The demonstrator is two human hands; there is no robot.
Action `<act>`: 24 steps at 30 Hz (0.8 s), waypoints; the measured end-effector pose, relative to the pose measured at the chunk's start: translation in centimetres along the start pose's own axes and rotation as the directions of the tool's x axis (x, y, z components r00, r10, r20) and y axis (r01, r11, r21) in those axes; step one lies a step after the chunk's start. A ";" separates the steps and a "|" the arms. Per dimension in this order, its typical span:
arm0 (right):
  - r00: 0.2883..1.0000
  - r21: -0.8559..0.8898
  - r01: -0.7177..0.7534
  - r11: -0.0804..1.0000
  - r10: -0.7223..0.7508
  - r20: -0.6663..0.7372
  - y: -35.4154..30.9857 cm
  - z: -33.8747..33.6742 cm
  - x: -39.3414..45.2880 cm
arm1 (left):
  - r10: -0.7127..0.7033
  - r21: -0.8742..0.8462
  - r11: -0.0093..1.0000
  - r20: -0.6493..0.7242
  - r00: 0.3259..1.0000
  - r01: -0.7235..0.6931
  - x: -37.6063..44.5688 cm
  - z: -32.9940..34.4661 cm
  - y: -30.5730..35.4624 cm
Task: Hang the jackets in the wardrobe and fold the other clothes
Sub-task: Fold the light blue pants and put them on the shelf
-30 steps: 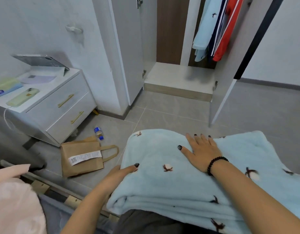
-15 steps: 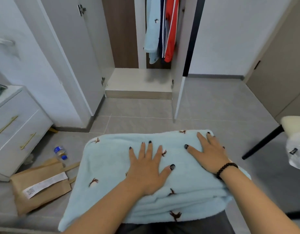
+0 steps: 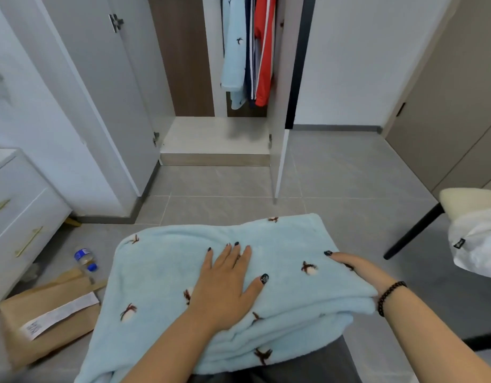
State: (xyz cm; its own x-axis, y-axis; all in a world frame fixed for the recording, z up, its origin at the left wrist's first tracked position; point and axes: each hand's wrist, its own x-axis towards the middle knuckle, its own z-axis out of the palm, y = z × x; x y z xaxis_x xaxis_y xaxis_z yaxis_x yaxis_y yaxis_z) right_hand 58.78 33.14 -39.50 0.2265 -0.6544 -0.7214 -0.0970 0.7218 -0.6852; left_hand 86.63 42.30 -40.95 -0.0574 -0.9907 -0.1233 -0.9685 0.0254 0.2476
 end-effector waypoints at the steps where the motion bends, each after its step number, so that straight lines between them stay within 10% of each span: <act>1: 1.000 0.043 0.019 0.999 -0.019 0.001 -0.3 0.3 0.0 | -0.007 -0.040 0.999 -0.013 1.000 0.007 -0.1 -0.3 -0.1; 5: 0.995 0.107 0.096 0.990 -0.095 -0.012 -3.7 2.5 -0.5 | -0.160 -0.538 0.834 -0.015 0.987 0.127 -1.1 -1.7 -0.8; 9: 0.988 -0.003 0.121 0.993 -0.120 0.096 -8.1 6.0 -2.7 | -0.425 -0.975 0.173 0.052 0.904 0.137 -1.6 -3.3 -1.4; 12: 0.946 -0.173 0.239 0.956 -0.188 0.264 -10.4 9.8 -4.3 | -0.437 -0.922 -0.383 0.230 0.870 0.052 -1.9 -3.9 -1.9; 17: 0.879 -0.637 0.467 0.613 -0.397 0.264 -11.9 19.7 -6.8 | -0.316 -0.768 -0.634 0.365 0.876 0.091 -3.0 -5.1 -2.2; 24: 0.729 -0.639 0.666 0.385 -0.520 0.446 -10.5 31.3 -7.4 | -0.455 -0.614 -0.782 0.446 0.771 -0.106 -6.1 -5.4 -2.9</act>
State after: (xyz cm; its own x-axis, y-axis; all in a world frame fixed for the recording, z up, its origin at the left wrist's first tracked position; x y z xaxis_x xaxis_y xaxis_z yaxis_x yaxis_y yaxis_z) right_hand 88.41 37.43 -23.80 0.6479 -0.7514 -0.1249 -0.5060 -0.3019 -0.8080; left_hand 91.14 47.59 -35.70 0.2883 -0.7156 -0.6362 0.9124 0.0036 0.4093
